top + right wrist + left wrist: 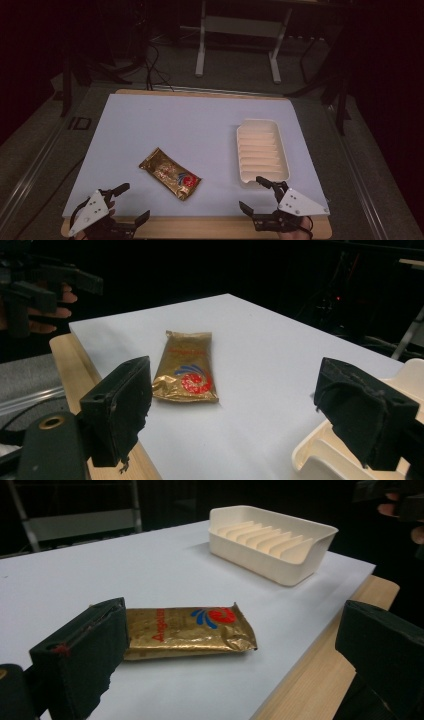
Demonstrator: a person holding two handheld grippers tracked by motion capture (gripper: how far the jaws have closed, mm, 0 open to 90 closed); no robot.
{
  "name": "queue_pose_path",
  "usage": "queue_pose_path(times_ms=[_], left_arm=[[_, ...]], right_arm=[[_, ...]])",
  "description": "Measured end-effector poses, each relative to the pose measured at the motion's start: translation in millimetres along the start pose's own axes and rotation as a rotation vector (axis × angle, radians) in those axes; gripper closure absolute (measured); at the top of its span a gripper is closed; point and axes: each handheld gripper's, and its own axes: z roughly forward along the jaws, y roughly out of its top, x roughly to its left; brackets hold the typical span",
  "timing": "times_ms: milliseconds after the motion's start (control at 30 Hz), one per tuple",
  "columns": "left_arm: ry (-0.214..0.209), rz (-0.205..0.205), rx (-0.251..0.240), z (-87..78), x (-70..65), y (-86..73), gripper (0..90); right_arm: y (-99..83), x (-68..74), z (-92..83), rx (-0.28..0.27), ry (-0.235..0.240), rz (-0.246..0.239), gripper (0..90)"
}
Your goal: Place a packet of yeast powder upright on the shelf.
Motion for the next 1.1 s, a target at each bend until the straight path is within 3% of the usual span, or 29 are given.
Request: queue_pose_path(times_ms=[133,233,400,533,600,767,900,967,1100], left_arm=[[-0.026,0.029,-0.001,1.0,-3.2,1.0,1.3],[-0.038,0.072,0.004,3.8,-7.7,2.3,1.3],[-0.058,0.133,-0.017,8.4,-16.1,4.9,1.3],[-0.073,0.133,-0.030,8.2,-20.9,6.1,1.3],[-0.069,0.164,-0.039,5.7,-27.2,8.0,1.3],[-0.127,0.153,-0.063,5.5,-34.2,12.2,1.3],[-0.150,0.109,-0.131,4.5,-39.8,17.6,1.3],[-0.148,0.114,-0.149,5.3,-41.6,18.2,1.3],[-0.120,0.132,-0.114,8.1,-41.9,18.7,1.3]], right_arm=[[-0.4,-1.0,-0.3,0.001,-0.002,0.004,15.2],[-0.5,-0.2,-0.5,-0.004,-0.004,-0.025,14.9],[-2.4,-3.4,-0.8,0.000,-0.001,-0.024,14.1],[-2.0,-4.6,-2.4,-0.006,-0.015,-0.026,14.1],[-0.6,-3.5,-3.7,-0.014,-0.014,-0.033,13.7],[1.5,1.3,-4.3,-0.017,0.012,-0.044,12.9],[4.6,5.4,-5.4,0.001,0.048,-0.047,13.5],[5.5,6.9,-5.4,0.005,0.046,-0.059,13.5],[8.0,12.2,-6.2,-0.016,0.055,-0.101,13.4]])
